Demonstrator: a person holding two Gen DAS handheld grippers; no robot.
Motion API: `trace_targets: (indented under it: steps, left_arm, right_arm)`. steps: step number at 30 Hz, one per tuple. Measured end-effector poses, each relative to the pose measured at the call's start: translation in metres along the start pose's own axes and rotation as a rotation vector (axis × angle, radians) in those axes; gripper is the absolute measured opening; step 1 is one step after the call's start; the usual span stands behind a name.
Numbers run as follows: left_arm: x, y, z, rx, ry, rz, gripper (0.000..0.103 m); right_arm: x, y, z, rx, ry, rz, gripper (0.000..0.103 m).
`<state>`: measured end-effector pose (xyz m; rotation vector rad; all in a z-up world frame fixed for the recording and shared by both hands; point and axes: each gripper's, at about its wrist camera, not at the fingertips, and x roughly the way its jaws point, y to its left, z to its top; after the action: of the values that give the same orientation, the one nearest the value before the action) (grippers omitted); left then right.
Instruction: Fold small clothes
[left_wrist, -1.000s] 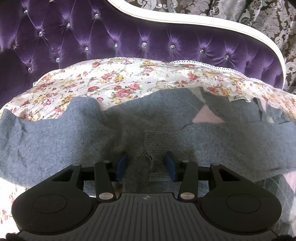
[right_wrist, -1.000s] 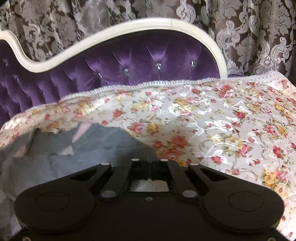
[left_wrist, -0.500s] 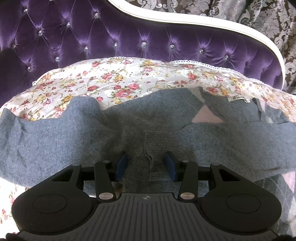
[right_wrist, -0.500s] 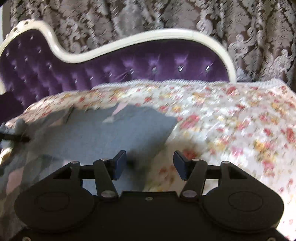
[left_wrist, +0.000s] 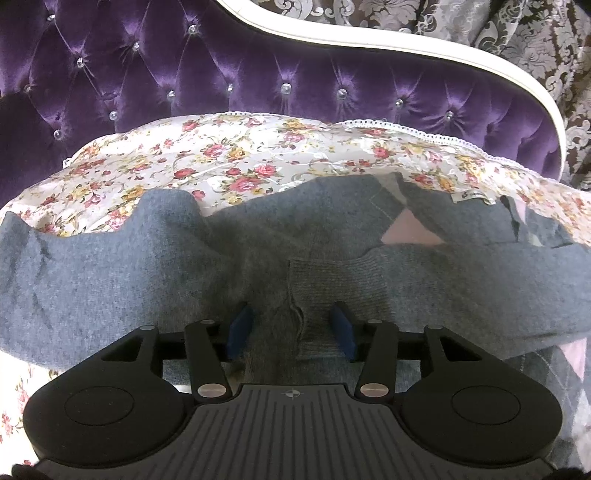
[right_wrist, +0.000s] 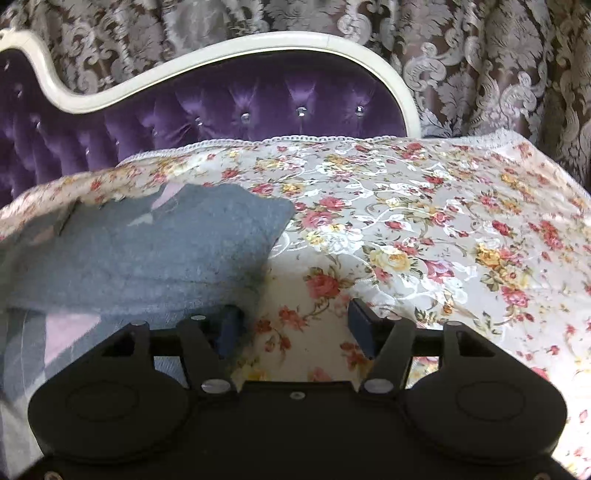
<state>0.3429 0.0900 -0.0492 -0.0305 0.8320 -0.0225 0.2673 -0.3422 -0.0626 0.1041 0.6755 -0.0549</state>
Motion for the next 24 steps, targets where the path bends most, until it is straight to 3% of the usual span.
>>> trace_targets:
  steps: [4,11,14,19,24]
  left_arm:
    - [-0.006,0.0,-0.005,0.009,0.014,-0.039,0.067]
    - [-0.015,-0.001,-0.014,0.007,0.008,-0.034,0.067]
    - [-0.02,0.001,-0.017,0.005,0.015,-0.033,0.067]
    - [-0.035,0.024,-0.028,-0.063,0.021,-0.099,0.067]
    - [-0.051,0.053,-0.04,-0.119,0.026,-0.098,0.067]
  right_arm:
    - [-0.014,-0.001,-0.001,0.01,0.024,0.013,0.069]
    - [-0.031,0.004,0.019,0.044,-0.085,0.048,0.084]
    - [-0.01,0.011,0.03,0.047,-0.078,0.039,0.084]
    - [0.027,0.015,0.019,0.039,0.026,-0.007,0.086]
    - [0.014,0.021,0.01,0.001,0.016,-0.007,0.088]
